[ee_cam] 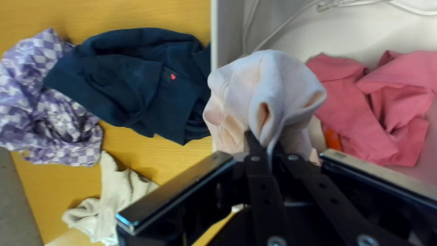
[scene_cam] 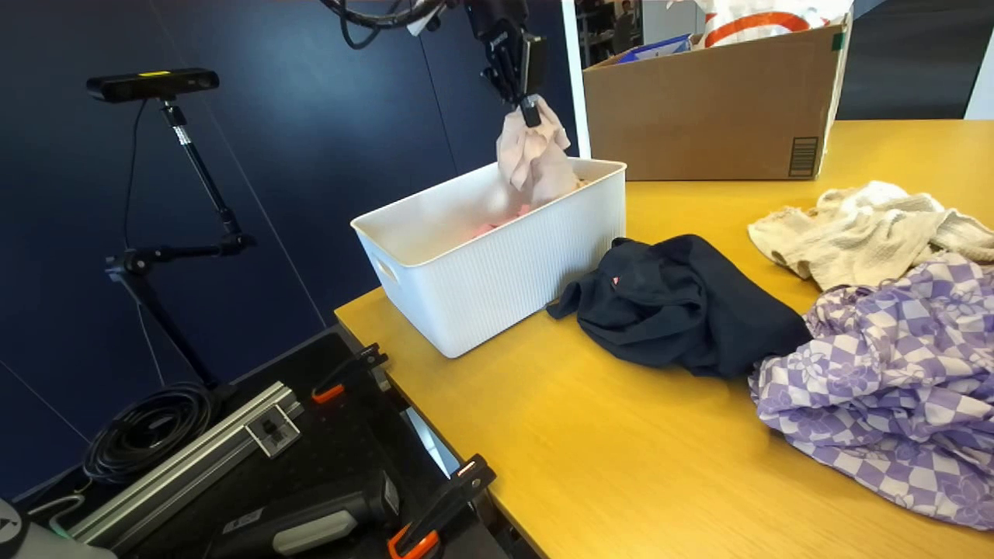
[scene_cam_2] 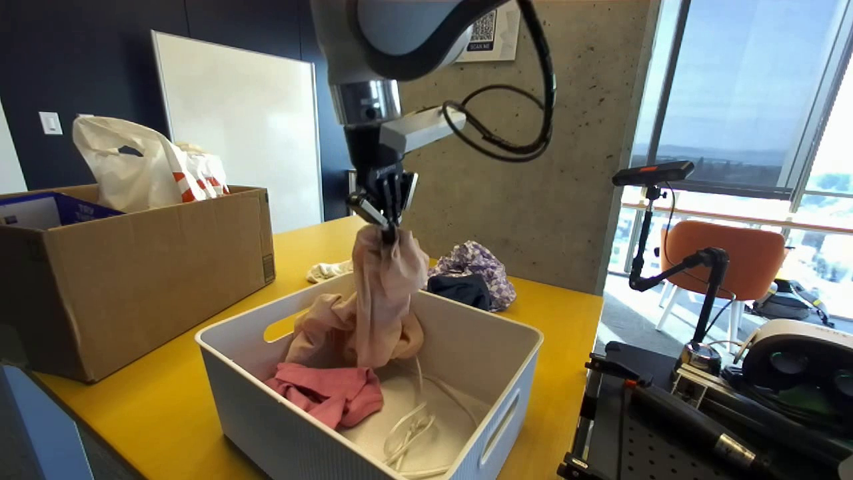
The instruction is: Remove the objects inside the basket
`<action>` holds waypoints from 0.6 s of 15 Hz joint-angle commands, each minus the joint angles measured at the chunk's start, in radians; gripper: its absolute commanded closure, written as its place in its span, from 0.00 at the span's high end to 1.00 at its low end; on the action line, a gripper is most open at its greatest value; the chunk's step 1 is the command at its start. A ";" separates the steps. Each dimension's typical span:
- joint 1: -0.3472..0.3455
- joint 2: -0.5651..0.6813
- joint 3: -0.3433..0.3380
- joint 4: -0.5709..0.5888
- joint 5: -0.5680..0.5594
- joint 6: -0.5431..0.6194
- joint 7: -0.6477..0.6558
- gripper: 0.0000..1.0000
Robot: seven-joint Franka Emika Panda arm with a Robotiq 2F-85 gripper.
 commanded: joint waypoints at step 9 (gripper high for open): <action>-0.165 -0.630 0.027 -0.399 -0.288 -0.135 0.184 0.02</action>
